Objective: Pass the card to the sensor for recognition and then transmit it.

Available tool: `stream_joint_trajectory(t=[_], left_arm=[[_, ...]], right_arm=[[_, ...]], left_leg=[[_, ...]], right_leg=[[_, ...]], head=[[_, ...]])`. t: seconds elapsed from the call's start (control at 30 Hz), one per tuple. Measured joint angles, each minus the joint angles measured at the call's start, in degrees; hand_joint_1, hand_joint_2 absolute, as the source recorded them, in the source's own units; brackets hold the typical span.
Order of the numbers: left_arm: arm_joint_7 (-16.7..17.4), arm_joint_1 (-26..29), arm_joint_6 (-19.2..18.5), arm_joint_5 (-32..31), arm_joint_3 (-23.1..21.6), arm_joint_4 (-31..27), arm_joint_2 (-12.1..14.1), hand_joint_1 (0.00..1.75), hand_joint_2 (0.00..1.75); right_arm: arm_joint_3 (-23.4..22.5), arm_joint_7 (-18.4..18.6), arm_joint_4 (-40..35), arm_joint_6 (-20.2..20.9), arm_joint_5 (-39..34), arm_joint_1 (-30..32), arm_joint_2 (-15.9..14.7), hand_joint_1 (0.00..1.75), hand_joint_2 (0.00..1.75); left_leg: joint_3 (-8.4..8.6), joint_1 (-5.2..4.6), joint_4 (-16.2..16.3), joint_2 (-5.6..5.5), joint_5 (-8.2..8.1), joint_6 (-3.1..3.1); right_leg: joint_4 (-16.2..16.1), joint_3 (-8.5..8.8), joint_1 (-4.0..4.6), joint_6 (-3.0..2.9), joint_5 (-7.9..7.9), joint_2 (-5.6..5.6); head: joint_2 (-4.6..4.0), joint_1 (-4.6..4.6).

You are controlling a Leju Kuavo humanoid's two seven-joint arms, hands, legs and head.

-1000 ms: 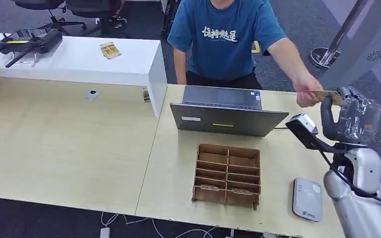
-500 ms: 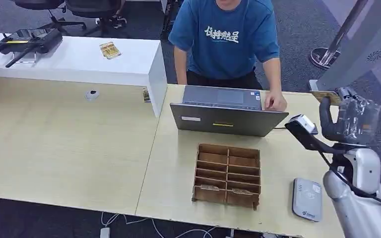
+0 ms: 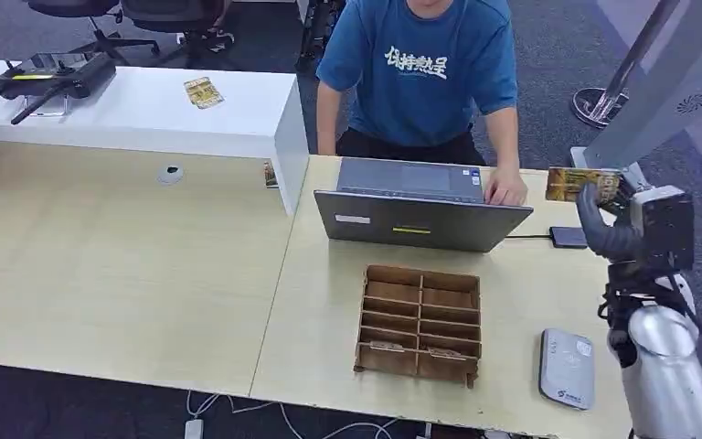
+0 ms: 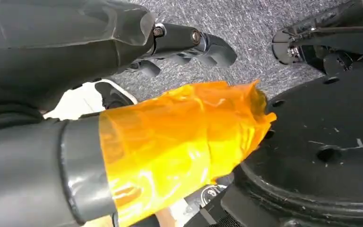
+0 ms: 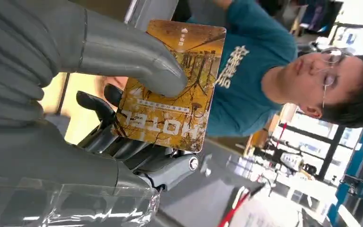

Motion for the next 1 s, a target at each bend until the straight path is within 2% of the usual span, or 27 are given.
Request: stream_joint_trajectory(t=[0.3, 0.8, 1.0], left_arm=[[-0.02, 0.18, -0.44, -0.59, 0.57, 0.00, 0.00, 0.00, 0.00], [-0.02, 0.24, -0.61, -0.98, 1.44, 0.00, 0.00, 0.00, 0.00], [-0.02, 0.22, -0.61, -1.01, 1.49, 0.00, 0.00, 0.00, 0.00]], right_arm=[[-2.95, 0.20, 0.48, 2.14, -5.92, 2.16, -1.09, 1.75, 1.75], [-8.67, 1.47, 1.09, 4.65, -9.98, 7.11, -8.59, 1.75, 1.75], [-9.57, 1.49, 1.07, 4.70, -9.98, 8.32, -9.86, 1.75, 1.75]], left_leg=[[0.01, 0.00, 0.00, 0.01, 0.00, 0.00], [-0.05, -0.01, 0.01, 0.00, -0.02, 0.02], [-0.02, 0.00, 0.01, 0.01, -0.01, 0.02]], right_leg=[[0.00, -0.03, 0.00, 0.00, 0.00, 0.02], [-0.03, -0.04, -0.01, 0.00, 0.00, 0.00], [-0.02, -0.06, -0.01, 0.00, 0.00, 0.03]], head=[[0.00, -0.02], [0.00, -0.02], [0.00, -0.02]])
